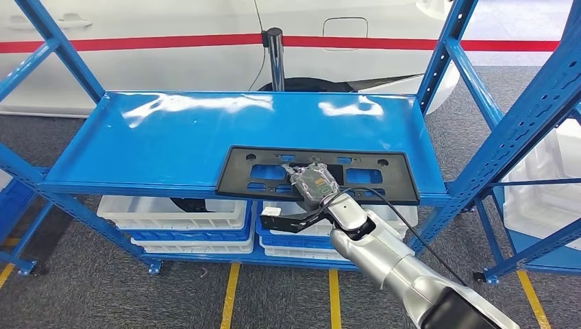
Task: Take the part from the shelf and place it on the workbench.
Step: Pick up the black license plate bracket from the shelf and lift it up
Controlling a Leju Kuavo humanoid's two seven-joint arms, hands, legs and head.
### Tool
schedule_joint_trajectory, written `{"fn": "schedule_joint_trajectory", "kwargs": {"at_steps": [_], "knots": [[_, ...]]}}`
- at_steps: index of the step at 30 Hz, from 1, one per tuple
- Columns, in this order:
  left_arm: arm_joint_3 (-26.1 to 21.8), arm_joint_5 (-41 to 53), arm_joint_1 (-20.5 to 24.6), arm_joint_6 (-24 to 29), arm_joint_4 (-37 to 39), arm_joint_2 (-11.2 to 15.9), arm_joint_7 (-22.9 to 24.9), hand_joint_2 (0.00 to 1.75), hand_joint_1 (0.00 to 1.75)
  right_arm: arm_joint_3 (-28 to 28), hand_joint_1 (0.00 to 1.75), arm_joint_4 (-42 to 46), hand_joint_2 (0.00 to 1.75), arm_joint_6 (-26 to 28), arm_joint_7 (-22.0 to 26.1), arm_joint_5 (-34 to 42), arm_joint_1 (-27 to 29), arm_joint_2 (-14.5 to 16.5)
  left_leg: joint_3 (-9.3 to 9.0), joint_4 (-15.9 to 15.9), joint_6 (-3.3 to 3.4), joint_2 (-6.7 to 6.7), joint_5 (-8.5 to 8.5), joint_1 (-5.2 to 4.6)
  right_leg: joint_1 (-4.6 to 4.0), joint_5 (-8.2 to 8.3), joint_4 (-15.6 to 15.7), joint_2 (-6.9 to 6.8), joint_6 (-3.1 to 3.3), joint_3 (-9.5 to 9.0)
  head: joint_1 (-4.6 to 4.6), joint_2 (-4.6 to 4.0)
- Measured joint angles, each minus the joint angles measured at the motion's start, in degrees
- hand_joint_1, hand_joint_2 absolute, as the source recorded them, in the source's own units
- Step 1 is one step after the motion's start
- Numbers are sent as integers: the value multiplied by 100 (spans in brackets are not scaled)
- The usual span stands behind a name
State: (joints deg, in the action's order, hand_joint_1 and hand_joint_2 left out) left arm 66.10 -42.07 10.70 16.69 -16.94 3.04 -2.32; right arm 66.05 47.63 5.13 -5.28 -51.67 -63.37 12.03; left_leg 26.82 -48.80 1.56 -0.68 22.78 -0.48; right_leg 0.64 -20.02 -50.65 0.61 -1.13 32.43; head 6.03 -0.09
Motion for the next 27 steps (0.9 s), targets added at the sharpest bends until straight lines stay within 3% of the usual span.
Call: {"fn": "schedule_joint_trajectory", "kwargs": {"at_steps": [15, 27], "knots": [[-10, 102, -30, 67, 0, 0, 11, 175, 0, -2, 175, 767, 175, 668, -349, -1465, 22, -316, 16, -2, 6, 2, -6, 0, 0, 10, 0, 2, -1, 19, -2, 0], [-132, 108, -44, 119, 0, -17, -4, 175, 0, -15, 175, 1538, 175, 736, -337, -1519, -19, -478, 43, -2, 5, 1, -6, 2, -1, 8, -1, 3, -2, 48, -2, -1]]}}
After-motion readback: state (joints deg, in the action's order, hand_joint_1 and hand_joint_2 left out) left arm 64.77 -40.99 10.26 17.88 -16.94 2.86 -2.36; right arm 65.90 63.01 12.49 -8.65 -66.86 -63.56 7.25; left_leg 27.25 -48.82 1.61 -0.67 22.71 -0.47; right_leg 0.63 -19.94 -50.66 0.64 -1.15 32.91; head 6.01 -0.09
